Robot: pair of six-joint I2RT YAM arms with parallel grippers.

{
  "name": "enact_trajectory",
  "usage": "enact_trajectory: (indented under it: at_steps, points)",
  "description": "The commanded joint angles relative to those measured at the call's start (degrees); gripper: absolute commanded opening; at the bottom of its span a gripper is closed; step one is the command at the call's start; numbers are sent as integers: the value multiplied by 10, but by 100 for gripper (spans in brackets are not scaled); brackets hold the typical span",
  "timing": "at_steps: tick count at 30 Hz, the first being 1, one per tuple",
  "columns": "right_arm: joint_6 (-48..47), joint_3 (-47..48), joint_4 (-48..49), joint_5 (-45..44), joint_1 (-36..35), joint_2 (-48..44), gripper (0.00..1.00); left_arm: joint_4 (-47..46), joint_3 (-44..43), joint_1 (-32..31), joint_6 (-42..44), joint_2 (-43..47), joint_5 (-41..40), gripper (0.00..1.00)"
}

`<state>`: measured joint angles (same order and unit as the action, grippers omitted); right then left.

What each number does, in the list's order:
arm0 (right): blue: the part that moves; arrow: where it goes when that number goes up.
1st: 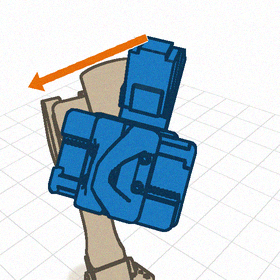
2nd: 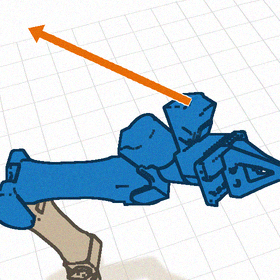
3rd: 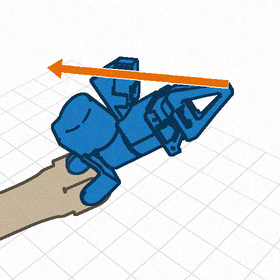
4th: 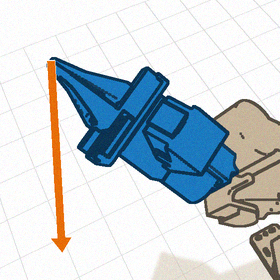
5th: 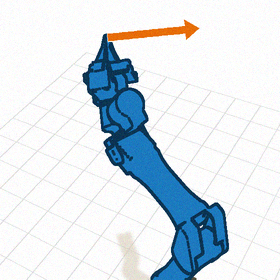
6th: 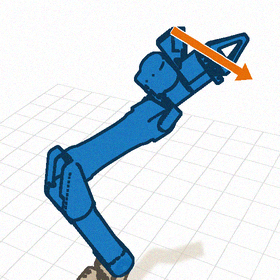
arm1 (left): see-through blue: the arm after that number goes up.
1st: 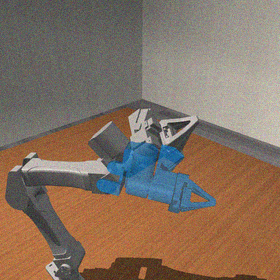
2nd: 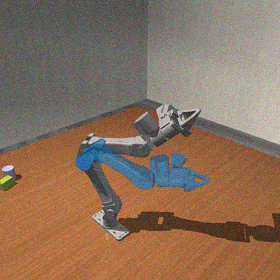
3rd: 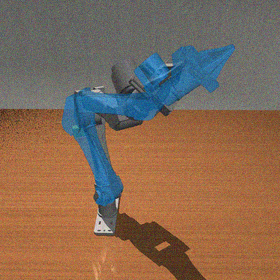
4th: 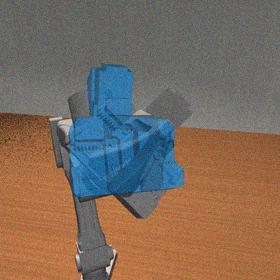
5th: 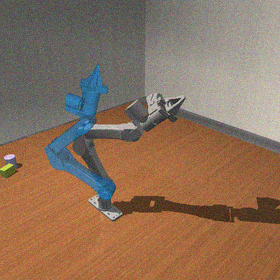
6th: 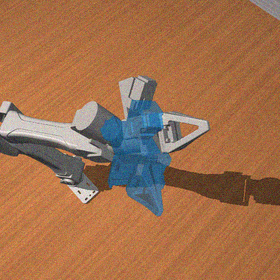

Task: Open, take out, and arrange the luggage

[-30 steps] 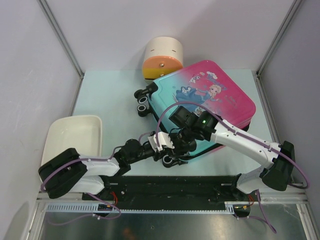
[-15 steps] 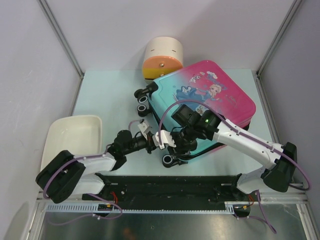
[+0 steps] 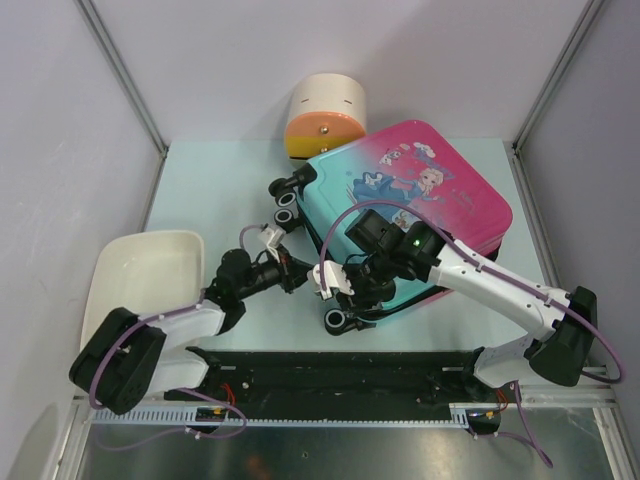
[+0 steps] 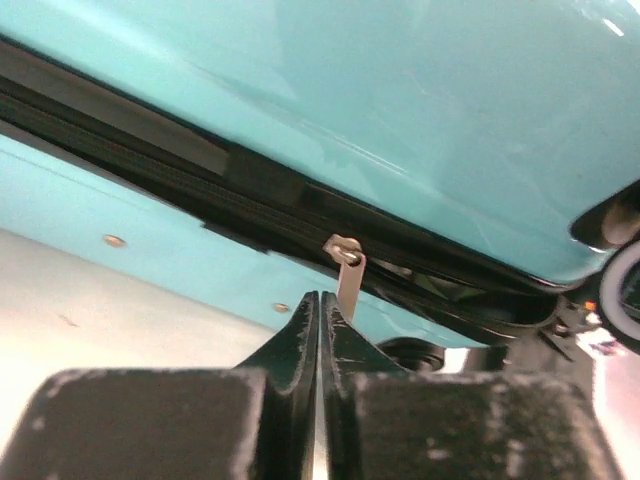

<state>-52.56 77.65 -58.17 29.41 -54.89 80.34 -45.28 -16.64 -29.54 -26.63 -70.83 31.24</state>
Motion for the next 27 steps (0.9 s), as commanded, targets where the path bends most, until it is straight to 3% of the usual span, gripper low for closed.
enact_trajectory:
  at_steps: [1, 2, 4, 12, 13, 16, 27]
  points:
    - [36, 4, -33, -4, 8, -34, 0, 34, -21, 10, 65, 24, -50, 25]
    - [36, 4, -33, -4, 8, -34, 0, 39, -21, 10, 69, 25, -67, 44]
    - [37, 3, -33, -4, 8, -35, 0, 45, -17, -1, 93, 31, -85, 62]
    - [41, 3, -27, -7, 11, -35, 0, 65, -10, -122, 218, 61, -238, 66]
    - [42, 3, -27, -7, 9, -34, 0, 64, -11, -136, 226, 59, -297, 64]
    - [45, 3, -25, -7, 11, -33, 0, 65, -24, -169, 236, 35, -368, 63]
    - [54, 3, -19, -1, 14, -32, 0, 29, -30, -222, 260, -15, -434, 63]
